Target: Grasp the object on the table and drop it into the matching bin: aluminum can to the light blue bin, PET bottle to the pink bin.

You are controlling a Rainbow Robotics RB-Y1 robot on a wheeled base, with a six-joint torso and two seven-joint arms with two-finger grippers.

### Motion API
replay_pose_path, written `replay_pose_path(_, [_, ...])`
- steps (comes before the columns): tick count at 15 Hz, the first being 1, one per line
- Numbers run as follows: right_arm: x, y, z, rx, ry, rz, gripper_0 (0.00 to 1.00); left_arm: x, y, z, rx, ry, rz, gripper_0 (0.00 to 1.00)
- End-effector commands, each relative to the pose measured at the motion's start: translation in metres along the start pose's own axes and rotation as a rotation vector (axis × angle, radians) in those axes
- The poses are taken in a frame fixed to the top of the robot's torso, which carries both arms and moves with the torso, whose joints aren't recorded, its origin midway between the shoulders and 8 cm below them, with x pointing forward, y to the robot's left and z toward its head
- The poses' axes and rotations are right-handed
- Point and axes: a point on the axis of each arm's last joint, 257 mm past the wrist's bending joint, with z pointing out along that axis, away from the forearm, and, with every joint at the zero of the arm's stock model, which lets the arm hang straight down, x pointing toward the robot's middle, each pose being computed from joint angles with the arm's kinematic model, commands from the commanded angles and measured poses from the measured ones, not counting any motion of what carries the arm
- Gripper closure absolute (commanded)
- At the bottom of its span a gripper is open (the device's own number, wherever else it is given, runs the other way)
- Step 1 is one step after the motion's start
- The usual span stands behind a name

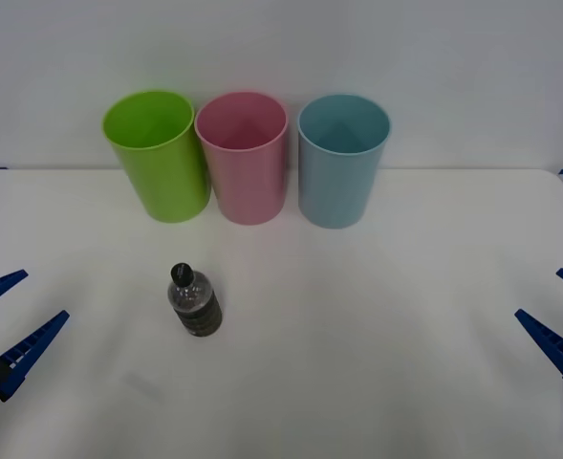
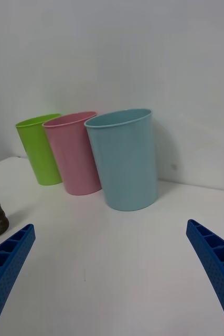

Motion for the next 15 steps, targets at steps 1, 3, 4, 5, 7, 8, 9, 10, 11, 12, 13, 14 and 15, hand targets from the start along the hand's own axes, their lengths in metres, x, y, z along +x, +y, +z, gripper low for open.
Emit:
replay_pose_path(1, [0.000,0.000,0.000,0.000,0.000,0.000,0.00,0.000,0.000,0.000,0.000,0.000,0.000,0.00])
replay_pose_path(3, [0.000,0.000,0.000,0.000,0.000,0.000,0.00,0.012,-0.008,0.005,0.000,-0.008,-0.038,0.00])
replay_pose_path(4, [0.000,0.000,0.000,0.000,0.000,0.000,0.00,0.013,-0.010,0.008,0.006,-0.009,-0.042,0.00])
replay_pose_path(5, [0.000,0.000,0.000,0.000,0.000,0.000,0.00,0.013,-0.009,0.008,0.005,-0.008,-0.040,0.00])
replay_pose_path(7, [0.000,0.000,0.000,0.000,0.000,0.000,0.00,0.014,-0.009,0.005,0.005,0.002,-0.034,0.00])
replay_pose_path(8, [0.000,0.000,0.000,0.000,0.000,0.000,0.00,0.017,-0.009,0.001,0.003,0.014,-0.030,0.00])
replay_pose_path(9, [0.000,0.000,0.000,0.000,0.000,0.000,0.00,0.019,-0.010,-0.002,0.005,0.026,-0.026,0.00])
replay_pose_path(10, [0.000,0.000,0.000,0.000,0.000,0.000,0.00,0.022,-0.012,-0.006,0.013,0.040,-0.021,0.00])
replay_pose_path(11, [0.000,0.000,0.000,0.000,0.000,0.000,0.00,0.024,-0.014,-0.010,0.025,0.060,-0.012,0.00])
replay_pose_path(12, [0.000,0.000,0.000,0.000,0.000,0.000,0.00,0.027,-0.015,-0.014,0.028,0.073,-0.011,0.00])
replay_pose_path(13, [0.000,0.000,0.000,0.000,0.000,0.000,0.00,0.031,-0.017,-0.019,0.031,0.090,-0.009,0.00])
replay_pose_path(14, [0.000,0.000,0.000,0.000,0.000,0.000,0.00,0.033,-0.019,-0.023,0.035,0.098,-0.007,0.00])
replay_pose_path(15, [0.000,0.000,0.000,0.000,0.000,0.000,0.00,0.037,-0.023,-0.030,0.040,0.113,-0.006,0.00])
